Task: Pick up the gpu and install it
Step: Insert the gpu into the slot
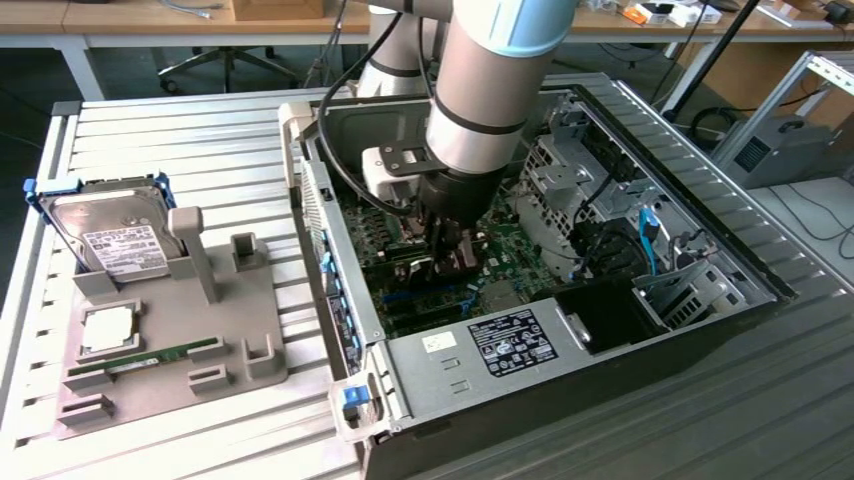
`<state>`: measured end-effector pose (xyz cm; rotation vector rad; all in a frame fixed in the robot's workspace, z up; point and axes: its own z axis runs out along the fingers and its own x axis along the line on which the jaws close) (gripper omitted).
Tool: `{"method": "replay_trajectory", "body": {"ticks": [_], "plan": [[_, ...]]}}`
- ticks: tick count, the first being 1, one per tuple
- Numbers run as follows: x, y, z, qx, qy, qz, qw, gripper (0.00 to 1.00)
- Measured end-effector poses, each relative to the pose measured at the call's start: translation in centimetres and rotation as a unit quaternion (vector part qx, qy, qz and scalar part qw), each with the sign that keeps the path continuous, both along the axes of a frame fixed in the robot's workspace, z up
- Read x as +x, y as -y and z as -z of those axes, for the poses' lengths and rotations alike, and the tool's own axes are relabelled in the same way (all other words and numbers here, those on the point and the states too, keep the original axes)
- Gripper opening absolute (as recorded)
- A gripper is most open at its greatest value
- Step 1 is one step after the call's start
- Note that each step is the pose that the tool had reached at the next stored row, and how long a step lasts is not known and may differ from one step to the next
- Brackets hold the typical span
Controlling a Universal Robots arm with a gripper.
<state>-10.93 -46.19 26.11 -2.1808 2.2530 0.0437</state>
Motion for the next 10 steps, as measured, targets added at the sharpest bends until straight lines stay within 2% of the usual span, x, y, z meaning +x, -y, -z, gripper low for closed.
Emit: {"method": "replay_trajectory", "body": {"ticks": [10], "plan": [[0.21, 0.07, 0.06, -0.0001, -0.0005, 0.001, 1.0000, 0.28]]}}
